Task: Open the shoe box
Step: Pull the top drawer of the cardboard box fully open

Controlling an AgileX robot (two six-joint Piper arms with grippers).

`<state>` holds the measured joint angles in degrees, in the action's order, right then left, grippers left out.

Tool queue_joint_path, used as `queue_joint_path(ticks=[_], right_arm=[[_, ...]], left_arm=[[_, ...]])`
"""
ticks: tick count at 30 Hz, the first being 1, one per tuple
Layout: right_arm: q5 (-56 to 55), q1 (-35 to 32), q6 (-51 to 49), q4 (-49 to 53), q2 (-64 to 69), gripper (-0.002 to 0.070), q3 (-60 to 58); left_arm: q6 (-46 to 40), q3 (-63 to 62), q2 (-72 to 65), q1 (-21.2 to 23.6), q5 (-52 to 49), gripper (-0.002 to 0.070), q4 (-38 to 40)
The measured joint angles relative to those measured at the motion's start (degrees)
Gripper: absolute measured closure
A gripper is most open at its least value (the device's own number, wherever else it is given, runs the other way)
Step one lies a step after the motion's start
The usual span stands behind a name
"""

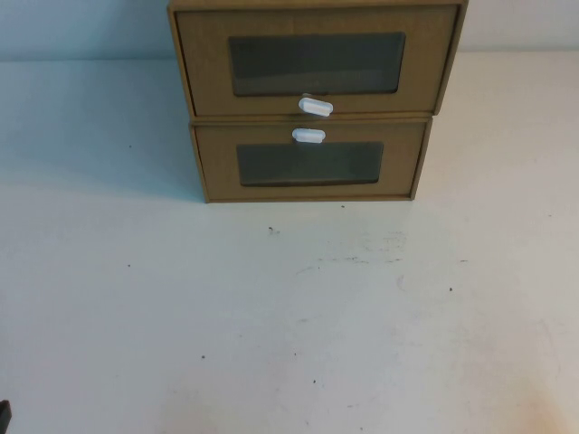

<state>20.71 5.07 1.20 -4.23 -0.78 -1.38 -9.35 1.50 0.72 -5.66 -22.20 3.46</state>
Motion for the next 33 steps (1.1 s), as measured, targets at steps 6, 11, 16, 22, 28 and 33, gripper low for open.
queue_joint_path(ticks=[6, 11, 16, 22, 28, 33], right_arm=[[0.0, 0.0, 0.0, 0.0, 0.0, 0.0689, 0.0], [0.0, 0.0, 0.0, 0.0, 0.0, 0.0689, 0.0], [0.0, 0.0, 0.0, 0.0, 0.0, 0.0689, 0.0], [0.0, 0.0, 0.0, 0.0, 0.0, 0.0689, 0.0], [0.0, 0.0, 0.0, 0.0, 0.0, 0.0689, 0.0], [0.0, 0.0, 0.0, 0.0, 0.0, 0.0689, 0.0]], left_arm=[[0.0, 0.0, 0.0, 0.0, 0.1, 0.068, 0.0], [0.0, 0.0, 0.0, 0.0, 0.33, 0.068, 0.0], [0.0, 0.0, 0.0, 0.0, 0.44, 0.068, 0.0], [0.0, 0.0, 0.0, 0.0, 0.54, 0.068, 0.0], [3.17, 0.0, 0.0, 0.0, 2.21, 0.068, 0.54], [14.16, 0.0, 0.0, 0.0, 5.53, 0.068, 0.64]])
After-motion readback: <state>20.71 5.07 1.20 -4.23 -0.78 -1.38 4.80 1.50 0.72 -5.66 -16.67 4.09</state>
